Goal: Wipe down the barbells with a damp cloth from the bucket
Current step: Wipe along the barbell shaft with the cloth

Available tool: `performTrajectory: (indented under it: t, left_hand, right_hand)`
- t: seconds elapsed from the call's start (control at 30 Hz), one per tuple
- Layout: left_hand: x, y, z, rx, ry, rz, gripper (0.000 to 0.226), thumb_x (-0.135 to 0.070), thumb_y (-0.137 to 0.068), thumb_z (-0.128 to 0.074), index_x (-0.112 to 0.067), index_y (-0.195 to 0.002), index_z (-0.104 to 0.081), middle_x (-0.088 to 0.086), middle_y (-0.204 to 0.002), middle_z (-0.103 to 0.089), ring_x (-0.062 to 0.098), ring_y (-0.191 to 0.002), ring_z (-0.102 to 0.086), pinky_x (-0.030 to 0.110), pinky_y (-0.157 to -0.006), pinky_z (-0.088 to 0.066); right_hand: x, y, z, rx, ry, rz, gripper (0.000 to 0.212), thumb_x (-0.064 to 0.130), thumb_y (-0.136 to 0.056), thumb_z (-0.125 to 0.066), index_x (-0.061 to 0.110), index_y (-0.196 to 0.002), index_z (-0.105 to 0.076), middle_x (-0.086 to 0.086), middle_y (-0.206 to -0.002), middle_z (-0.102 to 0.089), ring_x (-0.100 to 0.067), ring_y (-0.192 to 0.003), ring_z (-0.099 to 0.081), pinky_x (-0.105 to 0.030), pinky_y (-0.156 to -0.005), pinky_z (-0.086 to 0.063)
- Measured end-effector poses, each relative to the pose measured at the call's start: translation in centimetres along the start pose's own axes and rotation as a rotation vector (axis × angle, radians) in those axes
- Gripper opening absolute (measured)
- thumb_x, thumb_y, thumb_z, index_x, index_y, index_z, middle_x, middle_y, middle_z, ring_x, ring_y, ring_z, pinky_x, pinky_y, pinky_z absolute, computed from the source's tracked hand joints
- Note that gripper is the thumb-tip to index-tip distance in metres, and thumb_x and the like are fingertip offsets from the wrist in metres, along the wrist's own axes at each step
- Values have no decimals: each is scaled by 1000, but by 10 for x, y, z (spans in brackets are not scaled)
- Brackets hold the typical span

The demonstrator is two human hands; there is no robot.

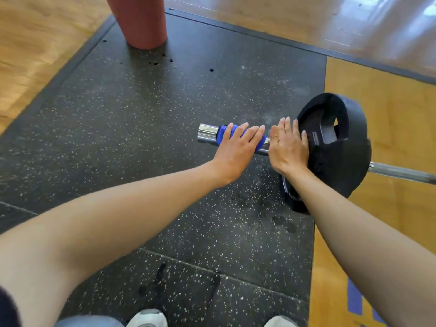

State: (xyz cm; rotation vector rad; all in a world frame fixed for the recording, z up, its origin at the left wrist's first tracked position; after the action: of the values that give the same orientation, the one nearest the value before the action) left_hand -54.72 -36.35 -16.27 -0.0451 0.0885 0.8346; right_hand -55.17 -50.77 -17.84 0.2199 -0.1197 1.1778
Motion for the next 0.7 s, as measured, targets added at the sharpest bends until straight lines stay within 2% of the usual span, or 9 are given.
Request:
performTrajectory:
  t: [0.1, 0.13, 0.2, 0.3, 0.37, 0.43, 0.5, 0.57, 0.7]
  left_hand:
    - [27, 36, -3, -27, -37, -28, 79, 3, -89, -31, -14, -164, -13, 3, -167, -24, 30, -153, -21, 53, -125, -11]
    - [35, 48, -4, -42, -31, 4, 80, 4, -86, -31, -13, -163, -16, 3, -166, -27, 31, -152, -23, 54, -124, -13]
    - [30, 69, 0, -106, -33, 91, 82, 7, -86, -47, -10, -162, -21, 5, -162, -34, 34, -150, -28, 57, -123, -16]
    - [-11, 73, -5, -23, 15, 99, 88, 6, -91, -55, -8, -163, -6, 7, -167, -20, 34, -155, -14, 58, -124, -6]
    - [-26, 76, -6, 15, 53, 2, 82, 4, -94, -46, -10, -164, -5, 5, -168, -18, 33, -155, -13, 56, -125, -8]
    - [-14, 90, -4, -44, 3, -65, 75, 2, -90, -33, -12, -163, -18, 5, -165, -29, 33, -151, -27, 55, -123, -20]
    - [11, 115, -8, -87, -23, -28, 75, 1, -86, -30, -11, -160, -30, 5, -160, -39, 33, -145, -37, 54, -119, -27]
    - [20, 136, -9, -93, -16, 42, 79, 6, -82, -29, -9, -159, -32, 6, -159, -41, 35, -145, -37, 57, -119, -27]
    - [-17, 143, -16, -177, -38, 43, 75, 8, -88, -6, -6, -157, -32, 6, -157, -44, 35, -145, -39, 60, -117, -30]
  right_hand:
    - [1, 24, -2, -51, 23, 31, 72, 52, -105, -3, 8, -161, -13, -7, -170, -11, -20, -157, -1, -44, -127, 2]
    - [1, 33, -2, -68, 37, 43, 74, 54, -104, 0, 8, -161, -12, -8, -169, -11, -21, -157, -1, -44, -126, 3]
    - [2, 51, -4, -113, 46, 51, 79, 55, -101, 5, 7, -161, -12, -9, -169, -11, -22, -157, -2, -44, -126, 3]
    - [2, 76, -8, -170, 43, 31, 77, 52, -102, 3, 5, -160, -15, -11, -168, -14, -23, -157, -2, -46, -127, 1]
    - [0, 93, -10, -196, 35, 24, 73, 49, -104, 0, 5, -160, -16, -11, -168, -14, -22, -157, -1, -45, -127, 1]
    - [-3, 107, -11, -202, 12, 33, 71, 48, -105, -2, 6, -161, -15, -9, -169, -13, -21, -157, 1, -43, -126, 4]
    - [-4, 119, -13, -196, 0, 35, 70, 48, -105, -2, 6, -161, -15, -8, -169, -12, -21, -157, 2, -41, -125, 8]
    - [-4, 130, -15, -205, 11, 28, 71, 48, -105, -3, 5, -161, -15, -9, -169, -12, -22, -157, 2, -41, -124, 9]
    - [-5, 145, -21, -207, 9, 37, 69, 45, -106, -9, 4, -160, -17, -10, -168, -17, -23, -157, 1, -43, -123, 9]
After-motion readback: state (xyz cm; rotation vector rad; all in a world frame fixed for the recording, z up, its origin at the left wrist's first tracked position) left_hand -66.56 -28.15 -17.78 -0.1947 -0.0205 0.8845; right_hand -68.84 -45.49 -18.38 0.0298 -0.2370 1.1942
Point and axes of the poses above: each hand's wrist, its own y-axis away from the middle knuckle, its own z-axis out of the back of the hand, x = y × z, the point moved 7 cm from there along -y, towards the middle knuckle
